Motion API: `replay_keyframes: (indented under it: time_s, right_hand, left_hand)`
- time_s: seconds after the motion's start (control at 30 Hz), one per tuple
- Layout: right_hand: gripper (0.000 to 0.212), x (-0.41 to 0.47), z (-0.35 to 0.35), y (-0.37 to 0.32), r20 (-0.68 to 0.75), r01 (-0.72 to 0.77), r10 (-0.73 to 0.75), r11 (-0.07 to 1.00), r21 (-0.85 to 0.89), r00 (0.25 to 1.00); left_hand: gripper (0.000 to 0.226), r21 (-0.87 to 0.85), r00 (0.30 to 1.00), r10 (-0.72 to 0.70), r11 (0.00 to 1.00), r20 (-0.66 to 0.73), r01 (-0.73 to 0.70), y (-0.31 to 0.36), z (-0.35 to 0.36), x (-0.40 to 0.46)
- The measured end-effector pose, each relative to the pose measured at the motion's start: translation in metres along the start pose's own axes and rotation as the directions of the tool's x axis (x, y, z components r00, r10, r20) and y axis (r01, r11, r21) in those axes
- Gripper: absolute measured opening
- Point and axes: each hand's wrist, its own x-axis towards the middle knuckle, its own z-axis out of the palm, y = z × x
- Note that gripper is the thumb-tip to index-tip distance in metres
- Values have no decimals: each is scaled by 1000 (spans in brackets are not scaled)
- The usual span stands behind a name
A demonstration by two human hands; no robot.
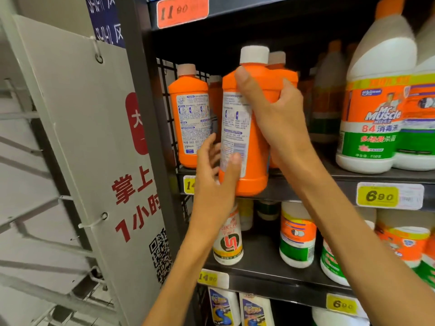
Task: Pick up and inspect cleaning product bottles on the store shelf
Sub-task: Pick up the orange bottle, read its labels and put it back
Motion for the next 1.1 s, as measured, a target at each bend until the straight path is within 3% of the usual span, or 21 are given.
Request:
replay_keyframes:
  time_s: [0.1,0.2,0.33,0.47,0.63,0.77,0.87,0.93,1.1]
  right_hand:
    - [60,5,14,3,-53,-8,4,998,-65,999]
    - [73,7,21,4,-68,21,-35,982,-187,997]
    - [73,14,19,7,-27,-21,15,975,-223,1000]
    - [57,18,2,9,156,-57,87,981,-187,984]
    - [68,14,-9,15,285,52,19,970,-239,958]
    - [66,13,-1,19,157,134,-86,935,-329,984]
    - [69,10,9,26,99,212,-187,855,-474,977]
    - [73,8,15,31,74,239,-240,789,-566,968]
    - [74,9,15,36,125,297,-289,691,-659,949]
  left_hand:
    - [95,181,998,67,981,4,-66,-2,13,2]
    - [109,212,999,40,976,12,-41,-5,15,13]
    - [96,280,996,90,956,-9,-84,-10,11,28]
    - [87,288,999,29,957,33,-38,-20,1,37]
    - [93,284,997,9,958,78,-31,-25,-3,41]
    - [92,306,997,57,951,-48,-40,-27,6,28]
    - [82,457,966,182,886,-183,-80,-27,21,24]
    - [89,498,959,171,866,-226,-37,-26,28,29]
    - [97,562,946,207,826,-249,-33,-30,26,36]
